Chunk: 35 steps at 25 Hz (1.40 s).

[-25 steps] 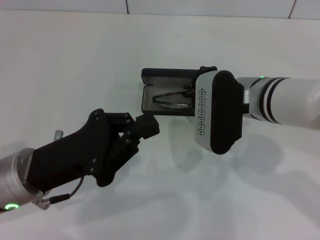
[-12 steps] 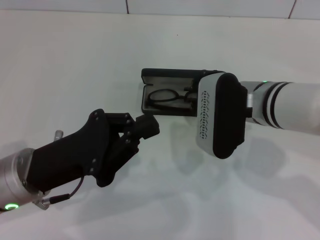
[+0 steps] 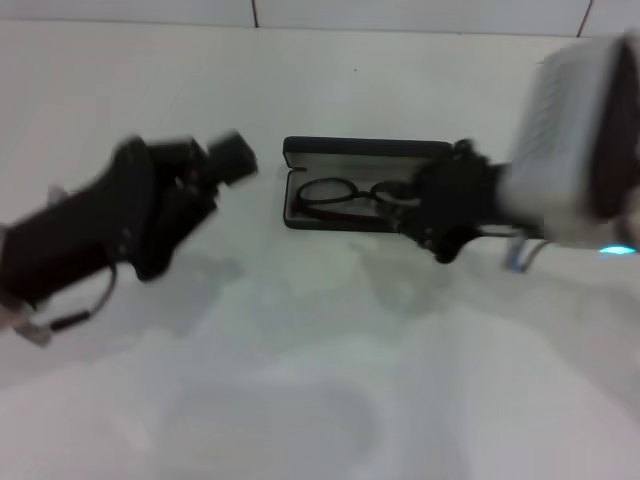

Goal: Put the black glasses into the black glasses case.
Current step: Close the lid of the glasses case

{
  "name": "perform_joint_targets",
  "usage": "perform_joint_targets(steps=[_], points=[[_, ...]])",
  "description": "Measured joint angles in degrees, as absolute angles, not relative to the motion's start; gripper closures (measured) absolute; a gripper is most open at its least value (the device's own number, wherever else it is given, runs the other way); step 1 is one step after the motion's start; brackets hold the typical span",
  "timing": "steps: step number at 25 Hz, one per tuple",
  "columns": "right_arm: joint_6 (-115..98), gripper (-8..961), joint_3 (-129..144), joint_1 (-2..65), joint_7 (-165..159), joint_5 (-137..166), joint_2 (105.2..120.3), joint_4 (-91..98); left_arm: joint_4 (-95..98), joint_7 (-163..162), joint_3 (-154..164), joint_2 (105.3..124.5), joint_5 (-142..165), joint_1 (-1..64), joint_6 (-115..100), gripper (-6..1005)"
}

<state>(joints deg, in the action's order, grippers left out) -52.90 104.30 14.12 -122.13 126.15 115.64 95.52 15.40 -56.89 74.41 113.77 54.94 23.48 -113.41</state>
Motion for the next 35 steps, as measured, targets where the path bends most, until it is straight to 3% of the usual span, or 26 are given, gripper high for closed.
perform_joint_targets(steps=[5, 11, 15, 23, 35], points=[[-77.7, 796, 81.7, 10.8, -113.3, 102.0, 115.40, 95.0, 19.0, -61.9, 72.6, 111.15, 55.9, 28.0, -108.7, 953], [-110.2, 793, 59.9, 8.3, -103.0, 89.5, 115.77, 86.5, 23.8, -69.2, 72.5, 110.80, 62.8, 36.2, -91.7, 940], [-113.3, 791, 54.8, 4.7, -98.7, 93.6, 115.50, 81.5, 24.1, -71.7, 72.5, 112.36, 67.4, 40.7, -80.7, 898], [-113.9, 788, 44.2, 2.7, -90.0, 95.2, 115.43, 65.9, 24.2, -75.0, 72.5, 117.71, 82.2, 47.0, -62.8, 807], [-112.2, 782, 39.6, 5.3, -86.7, 96.4, 115.29, 59.0, 23.9, -76.6, 73.0, 118.97, 87.2, 47.7, -55.0, 811]])
